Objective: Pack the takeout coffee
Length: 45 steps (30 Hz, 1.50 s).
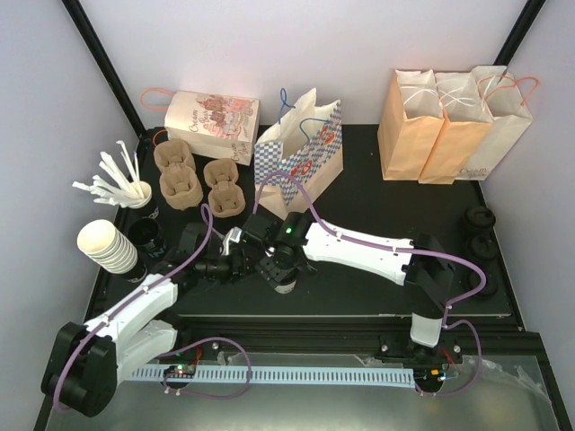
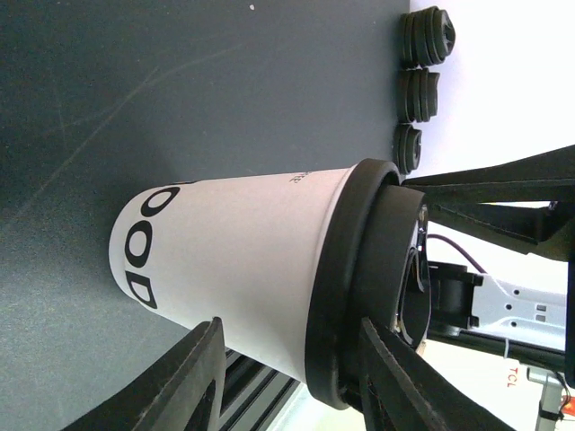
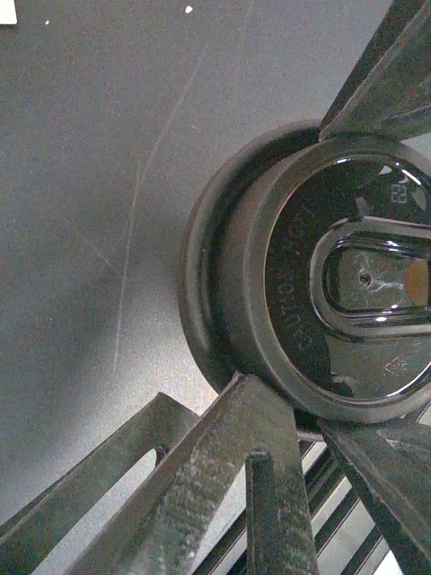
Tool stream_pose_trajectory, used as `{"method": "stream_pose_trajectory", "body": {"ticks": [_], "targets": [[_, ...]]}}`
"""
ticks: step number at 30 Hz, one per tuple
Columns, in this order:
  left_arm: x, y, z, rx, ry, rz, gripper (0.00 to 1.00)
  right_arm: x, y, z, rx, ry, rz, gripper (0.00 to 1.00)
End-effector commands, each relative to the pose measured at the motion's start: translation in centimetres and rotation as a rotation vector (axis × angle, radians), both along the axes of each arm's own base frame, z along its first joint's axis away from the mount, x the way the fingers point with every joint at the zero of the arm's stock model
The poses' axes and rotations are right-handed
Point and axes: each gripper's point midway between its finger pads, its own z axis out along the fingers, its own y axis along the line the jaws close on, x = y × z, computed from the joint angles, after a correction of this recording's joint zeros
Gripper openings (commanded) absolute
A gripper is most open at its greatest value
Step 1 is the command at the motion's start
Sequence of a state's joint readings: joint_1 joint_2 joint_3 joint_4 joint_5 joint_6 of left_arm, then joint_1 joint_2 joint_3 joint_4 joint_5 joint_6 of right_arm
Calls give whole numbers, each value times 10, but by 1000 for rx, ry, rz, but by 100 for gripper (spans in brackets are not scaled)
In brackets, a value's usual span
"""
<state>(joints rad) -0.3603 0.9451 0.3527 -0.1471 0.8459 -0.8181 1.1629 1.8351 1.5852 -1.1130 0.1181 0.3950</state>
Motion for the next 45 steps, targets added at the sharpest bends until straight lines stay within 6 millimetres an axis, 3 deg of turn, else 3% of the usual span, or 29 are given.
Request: {"method": "stream_pose_trajectory", "body": {"ticks": [1,8,22,28,41,45], "targets": [[1,-3,2,-10,-34,-28,43,-9,0,-20,-21,41,7,83],[3,1,-10,25,-30,-16,37,-8,-2,-23,-35,42,7,82],[2,2,-36,66,4,-23,34,-2,-5,5,-18,-10,7,85],[7,0,-24,72,-25,-26,35,3,-2,25,18,-45,-6,86],[15,0,20,95,-111,-51,59,17,-5,73,138,-151,-62,91],[15,1,33,96,-135,-42,60,17,-7,82,277,-99,-97,83]]}}
